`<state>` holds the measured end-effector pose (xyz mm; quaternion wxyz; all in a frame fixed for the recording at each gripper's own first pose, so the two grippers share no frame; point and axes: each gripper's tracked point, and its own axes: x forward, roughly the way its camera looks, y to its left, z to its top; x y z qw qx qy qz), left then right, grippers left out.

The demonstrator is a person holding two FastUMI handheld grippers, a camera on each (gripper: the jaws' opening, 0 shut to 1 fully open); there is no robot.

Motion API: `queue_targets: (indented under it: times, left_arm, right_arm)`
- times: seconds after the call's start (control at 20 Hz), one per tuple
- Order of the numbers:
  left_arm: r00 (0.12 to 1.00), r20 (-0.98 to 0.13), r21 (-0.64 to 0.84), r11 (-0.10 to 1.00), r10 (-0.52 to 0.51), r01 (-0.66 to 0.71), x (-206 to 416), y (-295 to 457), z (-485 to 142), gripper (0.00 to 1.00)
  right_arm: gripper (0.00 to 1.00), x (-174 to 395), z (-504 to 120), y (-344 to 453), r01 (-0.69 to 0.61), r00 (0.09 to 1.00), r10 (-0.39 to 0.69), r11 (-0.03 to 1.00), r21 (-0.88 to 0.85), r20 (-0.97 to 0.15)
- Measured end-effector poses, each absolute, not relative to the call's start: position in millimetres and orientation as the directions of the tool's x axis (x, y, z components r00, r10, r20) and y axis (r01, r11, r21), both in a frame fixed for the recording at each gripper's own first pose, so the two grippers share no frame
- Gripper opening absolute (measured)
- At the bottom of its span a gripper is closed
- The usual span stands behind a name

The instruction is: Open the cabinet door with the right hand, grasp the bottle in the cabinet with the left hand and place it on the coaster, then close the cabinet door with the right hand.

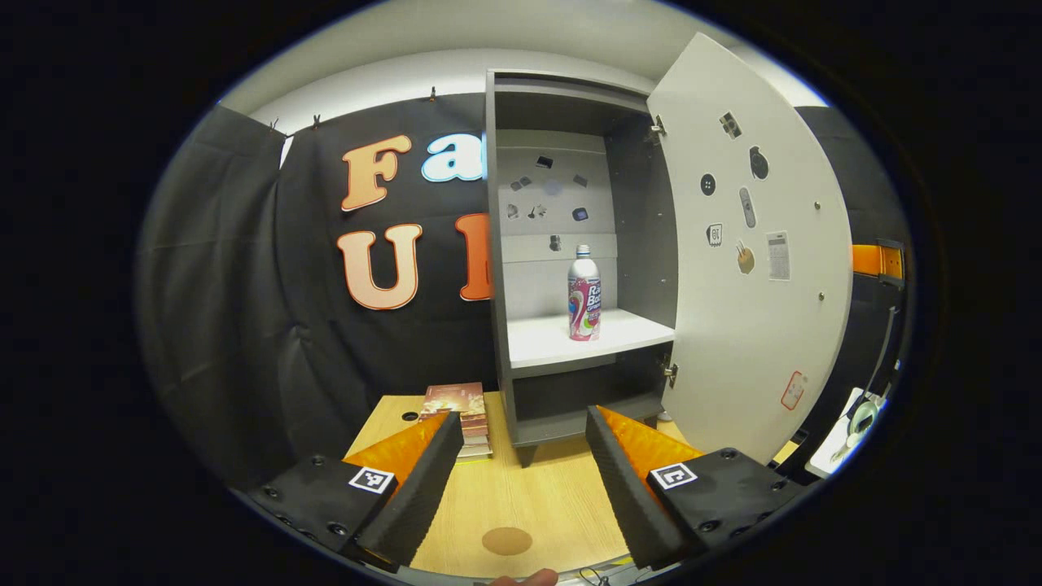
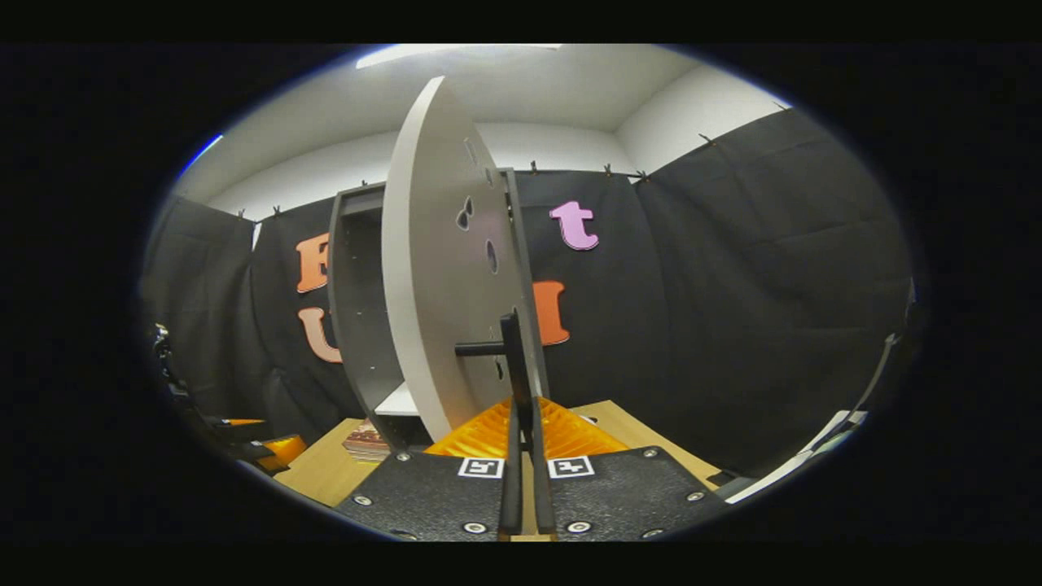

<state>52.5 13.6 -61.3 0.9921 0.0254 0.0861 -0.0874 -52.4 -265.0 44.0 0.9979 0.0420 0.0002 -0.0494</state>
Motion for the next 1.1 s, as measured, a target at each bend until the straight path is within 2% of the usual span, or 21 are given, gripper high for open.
queue_targets:
  times: [0.3,0.35,0.4,0.65,0.7,0.8,1.0,1.05,1.1]
  left_arm:
    - [0.974,-0.167,0.043,0.986,-0.151,0.160,53,9,-60,0.99]
    - [0.974,-0.168,0.046,0.986,-0.150,0.160,52,7,-59,0.99]
    - [0.975,-0.169,0.050,0.986,-0.147,0.157,52,7,-59,0.99]
    - [0.976,-0.161,0.051,0.987,-0.145,0.155,52,3,-57,0.99]
    - [0.977,-0.160,0.051,0.987,-0.142,0.152,52,4,-56,0.99]
    - [0.978,-0.154,0.055,0.987,-0.139,0.149,53,4,-56,0.99]
    - [0.980,-0.142,0.060,0.987,-0.140,0.150,57,4,-54,0.98]
    - [0.979,-0.142,0.057,0.986,-0.145,0.154,58,2,-55,0.98]
    - [0.978,-0.143,0.052,0.986,-0.152,0.160,58,1,-55,0.98]
  right_arm:
    - [0.05,-51,47,-318,0.071,0.997,-0.072,0.991,0.111,0.007]
    - [0.00,-52,47,-324,0.072,0.997,-0.073,0.991,0.109,0.004]
    - [0.05,-53,45,-330,0.066,0.998,-0.067,0.992,0.111,0.002]
    - [0.06,-50,46,-333,0.006,1.000,-0.006,0.992,0.129,0.003]
    - [0.10,-51,46,-334,0.003,1.000,-0.003,0.991,0.132,0.006]
    - [0.05,-53,45,-333,0.000,1.000,-0.001,0.991,0.134,0.002]
    - [0.06,-65,44,-333,0.018,1.000,-0.019,0.993,0.112,0.007]
    - [0.01,-68,44,-333,0.022,1.000,-0.023,0.993,0.118,0.012]
    - [0.05,-71,45,-330,0.018,1.000,-0.020,0.992,0.126,0.015]
